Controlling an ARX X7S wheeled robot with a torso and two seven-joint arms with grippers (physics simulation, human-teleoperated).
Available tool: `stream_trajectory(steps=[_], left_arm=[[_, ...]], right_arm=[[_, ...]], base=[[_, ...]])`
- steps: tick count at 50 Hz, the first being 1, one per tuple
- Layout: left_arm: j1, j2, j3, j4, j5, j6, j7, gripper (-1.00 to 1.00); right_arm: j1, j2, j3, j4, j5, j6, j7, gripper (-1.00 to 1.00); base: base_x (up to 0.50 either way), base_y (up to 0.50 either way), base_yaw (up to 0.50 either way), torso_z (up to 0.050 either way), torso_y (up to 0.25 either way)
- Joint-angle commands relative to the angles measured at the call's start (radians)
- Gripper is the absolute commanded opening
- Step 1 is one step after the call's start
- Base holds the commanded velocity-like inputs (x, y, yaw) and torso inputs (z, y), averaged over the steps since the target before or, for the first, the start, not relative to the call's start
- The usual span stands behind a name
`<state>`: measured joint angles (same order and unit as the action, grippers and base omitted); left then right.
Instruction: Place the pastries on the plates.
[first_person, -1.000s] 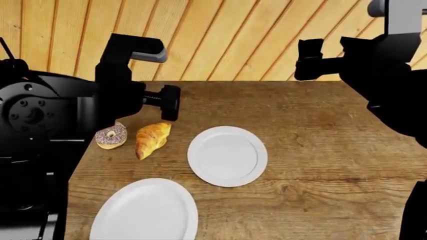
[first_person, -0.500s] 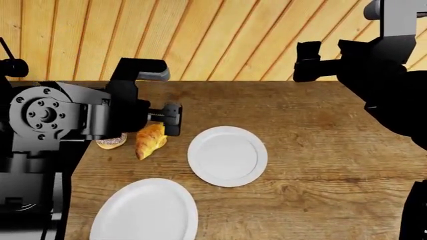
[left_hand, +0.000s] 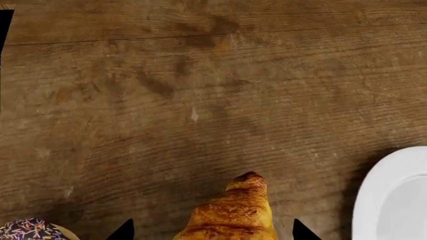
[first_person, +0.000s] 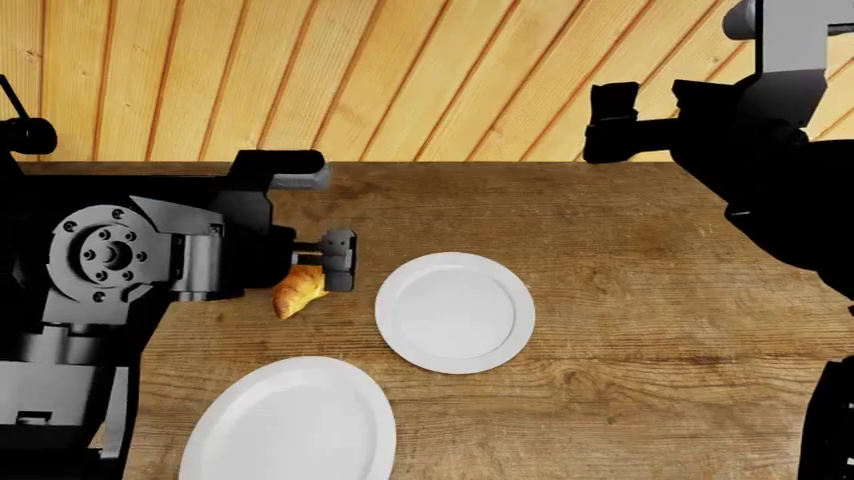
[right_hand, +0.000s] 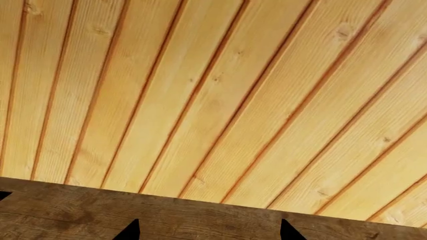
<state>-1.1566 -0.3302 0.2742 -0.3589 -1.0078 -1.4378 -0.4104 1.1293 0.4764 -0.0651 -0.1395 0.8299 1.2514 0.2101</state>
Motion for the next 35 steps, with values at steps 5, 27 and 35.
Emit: stream_trajectory(steps=[5,27,35], left_arm=[[0.041,0.004,0.028,-0.01,-0.006,0.004,0.003,-1.0],[-0.122,0.032,0.023,0.008,-0.045,-0.016,-0.018,-1.0],[-0.178,0.056,0.031,-0.008,-0.052,-0.001,-0.006,-1.0]], right_arm=[[-0.014,-0.001,0.005,0.0,-0.004,-0.016,-0.009,1.0],[-0.002,0.005,0.019,-0.018,0.018,-0.001,0.009,1.0],[0.012,0.01,0.023,-0.02,0.025,0.005,0.015,1.0]], base=[[0.0,0.0,0.0,0.0,0.0],[0.0,0.0,0.0,0.0,0.0],[0.0,0.0,0.0,0.0,0.0]])
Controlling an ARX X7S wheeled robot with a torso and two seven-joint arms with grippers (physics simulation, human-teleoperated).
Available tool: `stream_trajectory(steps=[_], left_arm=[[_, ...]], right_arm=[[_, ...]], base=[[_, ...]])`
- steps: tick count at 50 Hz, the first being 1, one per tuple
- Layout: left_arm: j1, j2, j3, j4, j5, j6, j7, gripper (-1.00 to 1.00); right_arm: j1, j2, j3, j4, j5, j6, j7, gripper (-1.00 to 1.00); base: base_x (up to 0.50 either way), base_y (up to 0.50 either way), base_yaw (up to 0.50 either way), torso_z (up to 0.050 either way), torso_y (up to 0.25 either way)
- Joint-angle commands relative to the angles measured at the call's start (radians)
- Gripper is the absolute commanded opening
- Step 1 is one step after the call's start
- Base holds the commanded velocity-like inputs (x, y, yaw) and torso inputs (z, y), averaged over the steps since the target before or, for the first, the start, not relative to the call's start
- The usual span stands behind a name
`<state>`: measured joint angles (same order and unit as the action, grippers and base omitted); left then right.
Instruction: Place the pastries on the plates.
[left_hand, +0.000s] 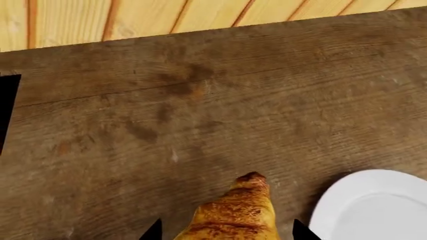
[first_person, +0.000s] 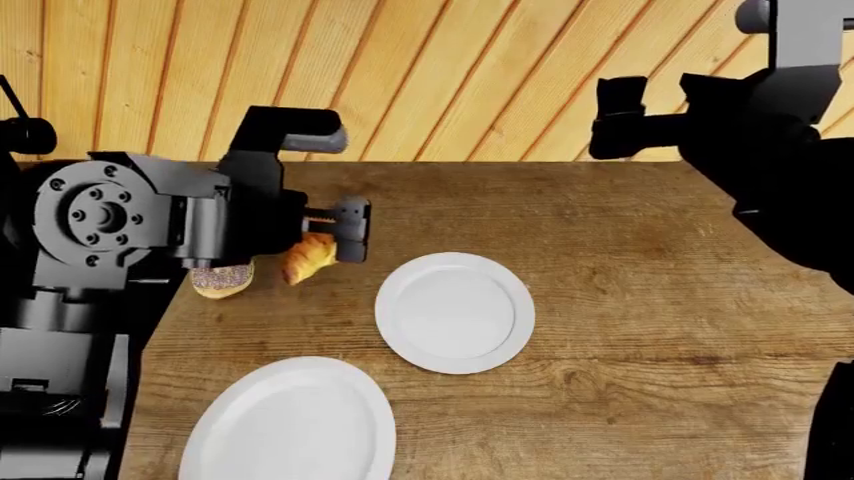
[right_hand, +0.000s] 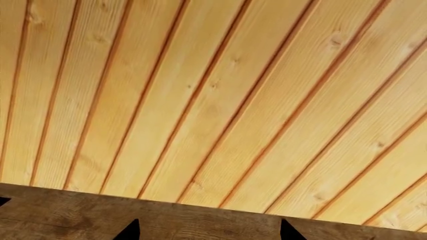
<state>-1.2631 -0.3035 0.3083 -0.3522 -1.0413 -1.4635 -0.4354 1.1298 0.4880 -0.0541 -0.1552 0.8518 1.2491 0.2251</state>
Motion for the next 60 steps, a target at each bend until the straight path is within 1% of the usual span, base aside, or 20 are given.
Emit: stream_trajectory(steps=[1,14,20,27,37,44,50,54,60], left_arm=[[-0.079,0.037,-0.006,-0.017,-0.023,0.026,0.021,-1.0],[-0.088,0.119,0.082,0.008,-0.047,0.033,0.085,-1.0],[-0.087,0.166,0.097,0.018,-0.076,0.02,0.084,-1.0],[-0.079,0.2,0.12,0.029,-0.107,0.006,0.083,-1.0],[-0.049,0.219,0.108,0.046,-0.165,0.003,0.051,-1.0],[-0.012,0.208,0.141,0.082,-0.188,0.002,0.05,-1.0],[-0.007,0.192,0.164,0.083,-0.185,0.017,0.051,-1.0],[-0.001,0.193,0.144,0.07,-0.213,0.01,0.028,-1.0],[-0.008,0.19,0.159,0.066,-0.217,0.018,0.026,-1.0]], right_arm=[[0.012,-0.003,0.01,-0.002,0.002,0.006,-0.001,1.0],[0.016,-0.008,0.008,-0.002,0.01,-0.003,-0.001,1.0],[0.013,-0.009,0.007,-0.008,0.016,0.001,0.003,1.0],[-0.001,-0.005,0.015,-0.018,0.023,0.002,0.01,1.0],[-0.028,0.003,0.024,-0.024,0.026,-0.014,0.009,1.0],[-0.037,0.006,0.024,-0.026,0.03,-0.018,0.01,1.0],[-0.046,0.008,0.036,-0.037,0.04,-0.012,0.02,1.0],[-0.051,0.009,0.04,-0.043,0.046,-0.008,0.025,1.0],[-0.044,0.008,0.04,-0.042,0.05,-0.004,0.03,1.0]], base=[[0.0,0.0,0.0,0.0,0.0],[0.0,0.0,0.0,0.0,0.001],[0.0,0.0,0.0,0.0,0.002],[0.0,0.0,0.0,0.0,0.0],[0.0,0.0,0.0,0.0,0.001],[0.0,0.0,0.0,0.0,0.001],[0.0,0.0,0.0,0.0,0.002],[0.0,0.0,0.0,0.0,0.0],[0.0,0.0,0.0,0.0,0.002]])
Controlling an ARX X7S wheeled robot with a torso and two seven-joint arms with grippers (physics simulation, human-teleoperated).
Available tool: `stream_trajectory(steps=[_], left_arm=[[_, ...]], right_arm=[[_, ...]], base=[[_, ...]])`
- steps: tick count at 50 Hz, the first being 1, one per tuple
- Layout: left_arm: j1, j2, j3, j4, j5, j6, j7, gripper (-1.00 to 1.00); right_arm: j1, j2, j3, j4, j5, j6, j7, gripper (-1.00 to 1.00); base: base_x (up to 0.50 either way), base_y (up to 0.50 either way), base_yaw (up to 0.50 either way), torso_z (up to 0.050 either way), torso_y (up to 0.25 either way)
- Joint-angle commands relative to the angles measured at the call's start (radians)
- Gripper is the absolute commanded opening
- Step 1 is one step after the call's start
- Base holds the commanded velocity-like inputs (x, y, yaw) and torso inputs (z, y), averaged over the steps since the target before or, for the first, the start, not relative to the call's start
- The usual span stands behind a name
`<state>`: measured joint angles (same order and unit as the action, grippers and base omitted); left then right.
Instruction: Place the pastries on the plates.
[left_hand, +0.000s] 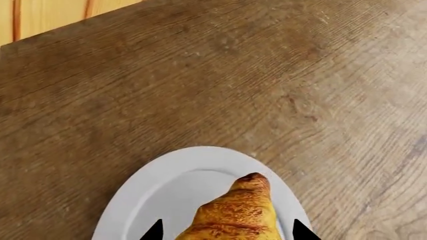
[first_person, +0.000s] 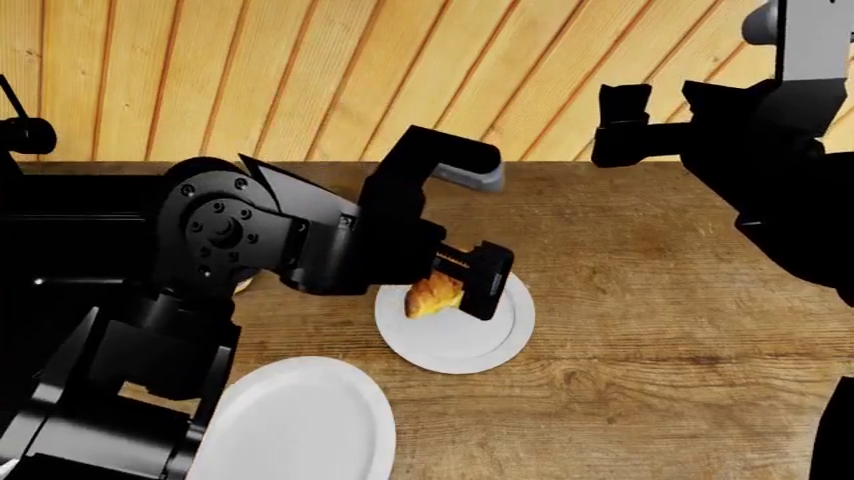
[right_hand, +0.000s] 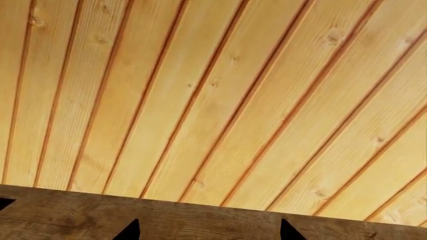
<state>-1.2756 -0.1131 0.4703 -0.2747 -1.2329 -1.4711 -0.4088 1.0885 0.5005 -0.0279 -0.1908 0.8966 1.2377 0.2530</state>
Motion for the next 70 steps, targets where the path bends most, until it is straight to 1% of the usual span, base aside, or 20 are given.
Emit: stream_trajectory(steps=[1,3,4,10,18,26,39,44,49,56,60,64,70], left_arm=[[0.002,-0.001,-0.001,-0.012,-0.027,0.026,-0.001,-1.0],[-0.001,-0.001,-0.004,-0.011,-0.036,0.024,-0.008,-1.0],[-0.001,-0.002,-0.004,-0.008,-0.04,0.024,-0.011,1.0],[-0.014,-0.006,-0.004,-0.014,-0.057,0.025,-0.02,1.0],[-0.065,-0.007,-0.019,-0.034,-0.084,0.027,-0.037,1.0],[-0.102,-0.039,-0.038,-0.032,-0.101,0.038,-0.054,1.0],[-0.167,-0.165,-0.071,-0.028,-0.105,0.026,-0.118,1.0],[-0.156,-0.235,-0.087,-0.013,-0.114,0.012,-0.154,1.0],[-0.153,-0.287,-0.092,-0.011,-0.115,0.006,-0.172,1.0],[-0.119,-0.358,-0.122,0.015,-0.149,-0.017,-0.247,1.0],[-0.108,-0.388,-0.13,0.017,-0.157,-0.017,-0.273,1.0],[-0.099,-0.416,-0.117,0.014,-0.135,0.001,-0.266,1.0],[-0.087,-0.44,-0.12,0.01,-0.129,0.02,-0.286,1.0]], right_arm=[[-0.001,-0.004,0.014,-0.007,0.007,0.009,0.003,1.0],[-0.005,-0.004,0.016,-0.007,0.007,0.006,0.004,1.0],[-0.008,-0.003,0.013,-0.006,0.005,0.004,0.003,1.0],[-0.004,-0.003,0.015,-0.007,0.011,0.008,0.008,1.0],[-0.004,-0.002,0.012,-0.001,0.01,-0.001,0.005,1.0],[-0.006,0.003,0.013,-0.005,0.015,-0.001,0.008,1.0],[0.036,0.004,-0.005,0.002,0.02,0.011,0.009,1.0],[0.038,0.007,-0.009,0.005,0.018,0.003,0.004,1.0],[0.043,0.009,-0.018,0.019,0.01,-0.009,-0.005,1.0],[0.055,0.008,-0.028,0.021,0.015,-0.003,-0.007,1.0],[0.059,0.008,-0.033,0.031,0.011,-0.011,-0.012,1.0],[0.049,0.007,-0.037,0.031,0.01,-0.02,-0.016,1.0],[0.037,0.014,-0.038,0.036,0.008,-0.028,-0.022,1.0]], base=[[0.0,0.0,0.0,0.0,0.0],[0.0,0.0,0.0,0.0,0.0],[0.0,0.0,0.0,0.0,0.0],[0.0,0.0,0.0,0.0,0.0],[0.0,0.0,0.0,0.0,0.0],[0.0,0.0,0.0,0.0,0.0],[0.0,0.0,0.0,0.0,0.0],[0.0,0.0,0.0,0.0,0.0],[0.0,0.0,0.0,0.0,0.0],[0.0,0.0,0.0,0.0,0.0],[0.0,0.0,0.0,0.0,0.0],[0.0,0.0,0.0,0.0,0.0],[0.0,0.0,0.0,0.0,0.0]])
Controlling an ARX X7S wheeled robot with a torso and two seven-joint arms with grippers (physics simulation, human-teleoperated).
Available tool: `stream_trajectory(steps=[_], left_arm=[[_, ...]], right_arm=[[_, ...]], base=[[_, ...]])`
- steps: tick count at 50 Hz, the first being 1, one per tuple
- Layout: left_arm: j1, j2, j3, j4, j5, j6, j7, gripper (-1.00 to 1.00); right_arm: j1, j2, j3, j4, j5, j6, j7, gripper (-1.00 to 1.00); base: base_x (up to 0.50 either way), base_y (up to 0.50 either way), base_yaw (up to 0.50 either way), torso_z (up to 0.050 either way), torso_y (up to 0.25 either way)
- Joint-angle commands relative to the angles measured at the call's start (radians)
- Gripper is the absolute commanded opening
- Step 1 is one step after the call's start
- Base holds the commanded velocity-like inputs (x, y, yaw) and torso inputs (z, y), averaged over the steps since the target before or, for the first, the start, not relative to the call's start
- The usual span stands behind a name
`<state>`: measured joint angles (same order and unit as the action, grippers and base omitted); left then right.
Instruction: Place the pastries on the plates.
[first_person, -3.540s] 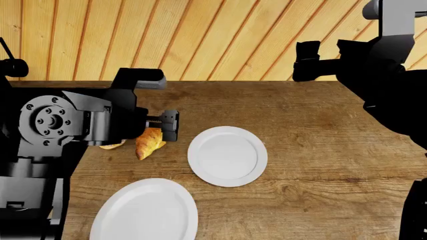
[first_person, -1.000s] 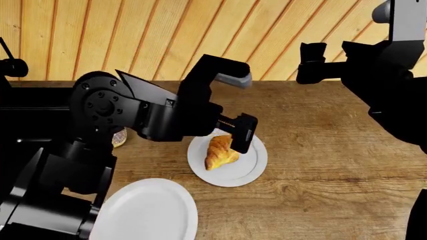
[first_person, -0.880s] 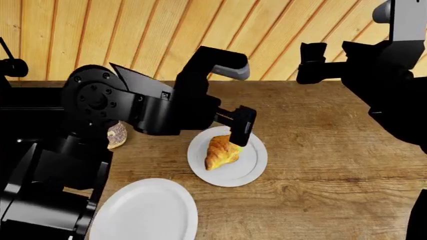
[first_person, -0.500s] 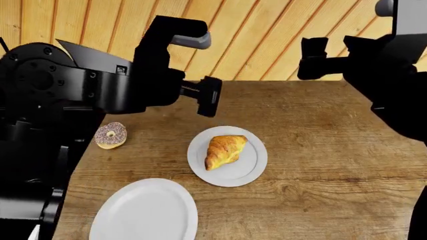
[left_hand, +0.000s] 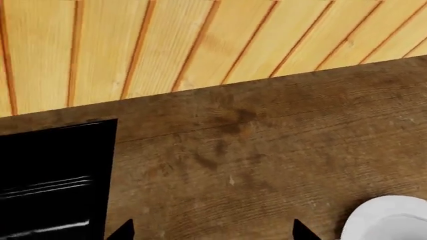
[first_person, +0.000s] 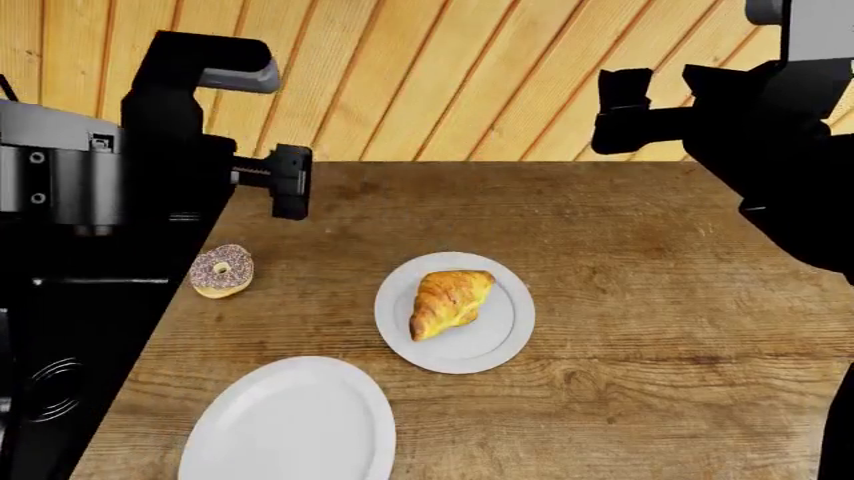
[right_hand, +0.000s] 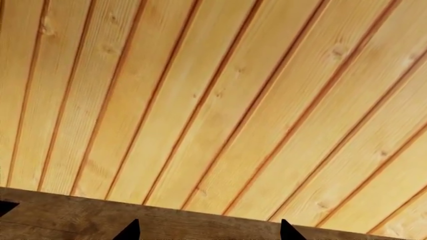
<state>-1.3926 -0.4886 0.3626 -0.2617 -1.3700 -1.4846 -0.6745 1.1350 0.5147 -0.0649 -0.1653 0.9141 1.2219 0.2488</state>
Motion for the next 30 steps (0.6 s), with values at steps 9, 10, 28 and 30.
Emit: stream_trajectory(steps=[9,10,28,30], left_arm=[[0.05,-0.091,-0.024,-0.006,0.003,0.051,-0.048,1.0],[0.063,-0.093,-0.033,-0.009,-0.005,0.054,-0.066,1.0],[0.182,-0.127,-0.082,0.044,-0.116,0.05,-0.158,1.0],[0.212,-0.126,-0.084,0.053,-0.131,0.052,-0.161,1.0]], right_arm=[[-0.022,0.0,-0.004,0.012,-0.008,-0.025,-0.024,1.0],[-0.021,0.0,-0.003,0.01,-0.006,-0.024,-0.022,1.0],[-0.014,-0.006,-0.029,0.026,-0.013,-0.036,-0.03,1.0],[-0.013,-0.006,-0.029,0.026,-0.011,-0.033,-0.028,1.0]], base=[[0.0,0.0,0.0,0.0,0.0],[0.0,0.0,0.0,0.0,0.0],[0.0,0.0,0.0,0.0,0.0],[0.0,0.0,0.0,0.0,0.0]])
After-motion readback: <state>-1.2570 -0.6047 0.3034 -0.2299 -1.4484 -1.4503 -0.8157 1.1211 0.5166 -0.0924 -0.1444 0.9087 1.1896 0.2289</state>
